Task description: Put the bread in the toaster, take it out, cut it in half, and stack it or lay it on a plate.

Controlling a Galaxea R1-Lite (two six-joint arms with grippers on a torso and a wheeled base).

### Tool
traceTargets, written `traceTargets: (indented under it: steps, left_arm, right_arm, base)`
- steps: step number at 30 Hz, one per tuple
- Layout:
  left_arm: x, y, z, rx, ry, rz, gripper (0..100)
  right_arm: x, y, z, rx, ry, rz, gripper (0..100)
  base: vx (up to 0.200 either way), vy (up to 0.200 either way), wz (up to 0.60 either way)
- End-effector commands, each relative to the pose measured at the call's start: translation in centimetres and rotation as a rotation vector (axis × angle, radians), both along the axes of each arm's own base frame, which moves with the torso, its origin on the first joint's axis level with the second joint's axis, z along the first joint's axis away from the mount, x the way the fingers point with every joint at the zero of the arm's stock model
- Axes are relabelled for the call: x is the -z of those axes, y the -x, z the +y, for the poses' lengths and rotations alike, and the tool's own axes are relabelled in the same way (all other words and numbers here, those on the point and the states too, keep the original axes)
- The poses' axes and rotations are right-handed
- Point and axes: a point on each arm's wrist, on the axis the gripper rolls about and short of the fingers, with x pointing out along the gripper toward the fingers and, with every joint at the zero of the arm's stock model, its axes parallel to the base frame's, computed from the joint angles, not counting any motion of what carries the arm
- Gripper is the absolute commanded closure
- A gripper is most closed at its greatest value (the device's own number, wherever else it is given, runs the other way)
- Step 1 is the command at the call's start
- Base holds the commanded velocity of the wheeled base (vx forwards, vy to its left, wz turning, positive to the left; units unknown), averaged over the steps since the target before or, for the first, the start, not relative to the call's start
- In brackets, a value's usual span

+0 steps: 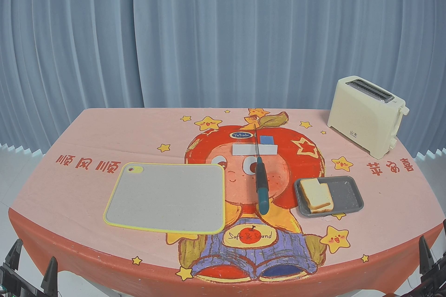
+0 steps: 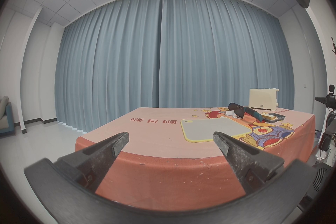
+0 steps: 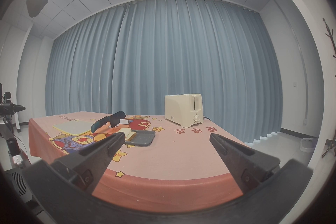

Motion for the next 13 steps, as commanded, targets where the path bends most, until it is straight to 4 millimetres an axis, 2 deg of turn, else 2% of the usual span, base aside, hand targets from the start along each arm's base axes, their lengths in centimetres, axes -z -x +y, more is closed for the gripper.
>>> traceTargets:
  steps: [1, 13]
  left_arm:
    - [0.53, -0.01, 0.0, 0.001, 0.0, 0.001, 0]
    - [0.53, -0.01, 0.0, -0.001, 0.0, 0.001, 0]
  right_arm:
    - [0.52, -0.01, 0.0, 0.0, 0.002, 0.001, 0]
    - [0.52, -0.01, 0.0, -0.002, 0.008, 0.001, 0]
  base:
    - [0.0, 0.0, 0.0]
    - [0.0, 0.0, 0.0]
